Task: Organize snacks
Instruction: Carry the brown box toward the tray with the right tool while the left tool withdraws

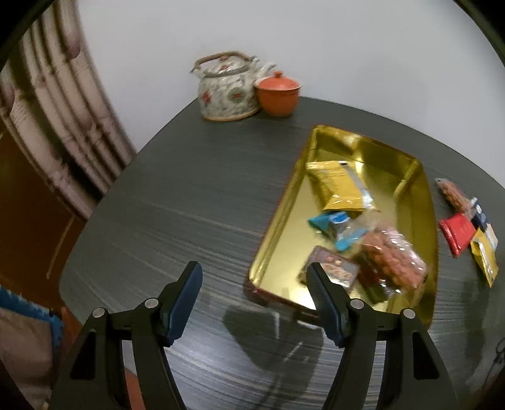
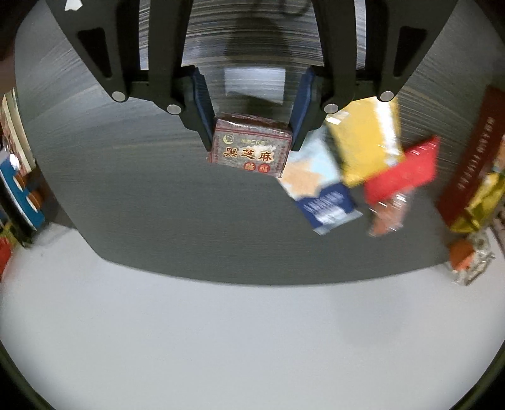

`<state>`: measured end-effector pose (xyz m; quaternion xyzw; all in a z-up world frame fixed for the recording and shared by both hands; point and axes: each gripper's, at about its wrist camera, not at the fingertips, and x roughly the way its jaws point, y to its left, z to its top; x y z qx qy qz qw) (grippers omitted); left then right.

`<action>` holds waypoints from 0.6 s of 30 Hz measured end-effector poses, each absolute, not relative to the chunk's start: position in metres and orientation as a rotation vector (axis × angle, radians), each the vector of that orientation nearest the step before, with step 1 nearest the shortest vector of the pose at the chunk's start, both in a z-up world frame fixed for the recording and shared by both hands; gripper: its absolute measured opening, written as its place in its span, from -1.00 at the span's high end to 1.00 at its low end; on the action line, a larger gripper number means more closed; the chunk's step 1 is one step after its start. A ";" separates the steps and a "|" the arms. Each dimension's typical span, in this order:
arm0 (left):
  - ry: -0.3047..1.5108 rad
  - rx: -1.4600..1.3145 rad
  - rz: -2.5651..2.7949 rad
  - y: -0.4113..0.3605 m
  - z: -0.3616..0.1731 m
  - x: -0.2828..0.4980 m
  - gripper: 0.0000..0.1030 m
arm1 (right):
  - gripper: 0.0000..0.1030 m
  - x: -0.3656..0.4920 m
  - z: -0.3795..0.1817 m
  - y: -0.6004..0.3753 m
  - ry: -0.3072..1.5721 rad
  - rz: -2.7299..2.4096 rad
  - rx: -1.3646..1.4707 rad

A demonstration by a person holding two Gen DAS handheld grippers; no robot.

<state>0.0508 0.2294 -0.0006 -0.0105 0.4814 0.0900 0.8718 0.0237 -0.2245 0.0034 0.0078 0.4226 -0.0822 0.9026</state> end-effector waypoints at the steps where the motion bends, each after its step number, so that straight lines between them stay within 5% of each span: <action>1: 1.002 -0.027 0.192 0.232 0.000 0.050 -0.35 | 0.19 0.023 0.010 -0.216 0.862 -0.143 0.012; 4: 0.988 -0.030 0.210 0.236 0.004 0.047 -0.52 | 0.19 0.023 0.025 -0.177 0.844 -0.014 0.008; 18: 0.969 -0.120 0.280 0.266 0.011 0.046 -0.56 | 0.19 0.025 0.028 0.033 0.891 0.553 -0.119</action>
